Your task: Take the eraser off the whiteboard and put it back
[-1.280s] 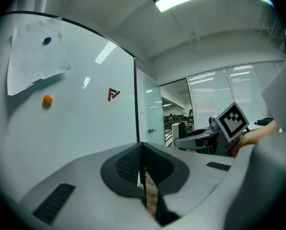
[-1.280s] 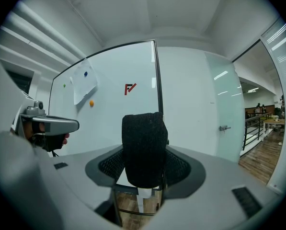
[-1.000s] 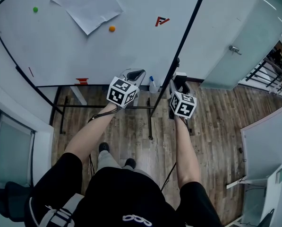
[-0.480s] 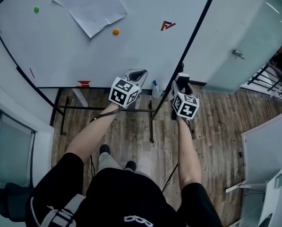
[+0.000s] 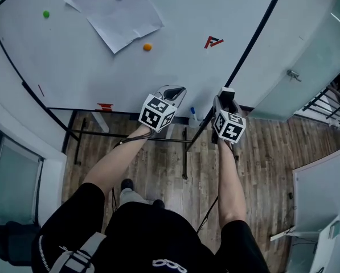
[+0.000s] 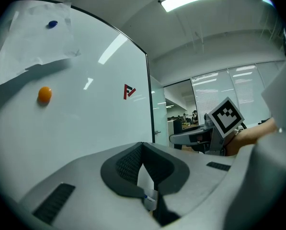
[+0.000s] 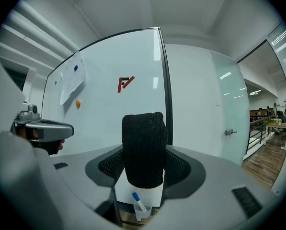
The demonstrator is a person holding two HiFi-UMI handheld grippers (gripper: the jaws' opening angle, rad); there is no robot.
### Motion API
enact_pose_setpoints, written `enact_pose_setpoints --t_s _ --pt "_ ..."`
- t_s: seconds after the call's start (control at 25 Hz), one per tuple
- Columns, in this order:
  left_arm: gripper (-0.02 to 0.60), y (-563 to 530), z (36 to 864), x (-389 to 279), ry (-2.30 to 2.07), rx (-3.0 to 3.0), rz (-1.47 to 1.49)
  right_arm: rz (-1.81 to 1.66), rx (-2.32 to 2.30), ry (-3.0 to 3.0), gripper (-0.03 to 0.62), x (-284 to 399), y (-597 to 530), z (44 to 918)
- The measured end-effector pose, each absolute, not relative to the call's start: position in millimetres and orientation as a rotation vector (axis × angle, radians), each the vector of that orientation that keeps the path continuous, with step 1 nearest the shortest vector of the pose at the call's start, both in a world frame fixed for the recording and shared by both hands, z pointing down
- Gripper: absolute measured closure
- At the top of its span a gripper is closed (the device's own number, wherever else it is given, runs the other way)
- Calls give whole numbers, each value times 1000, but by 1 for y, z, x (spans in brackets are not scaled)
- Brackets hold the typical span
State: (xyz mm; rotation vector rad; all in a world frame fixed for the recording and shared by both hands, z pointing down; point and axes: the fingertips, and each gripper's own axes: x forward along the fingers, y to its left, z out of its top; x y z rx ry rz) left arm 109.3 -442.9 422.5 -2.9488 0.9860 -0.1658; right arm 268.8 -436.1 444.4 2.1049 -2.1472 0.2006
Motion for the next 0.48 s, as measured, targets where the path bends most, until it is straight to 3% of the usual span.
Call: enact_pose_setpoints --t_s 0.48 --pt "572 -490 412 119 944 -2929 -141 192 2100 -2150 345 269 -501 436"
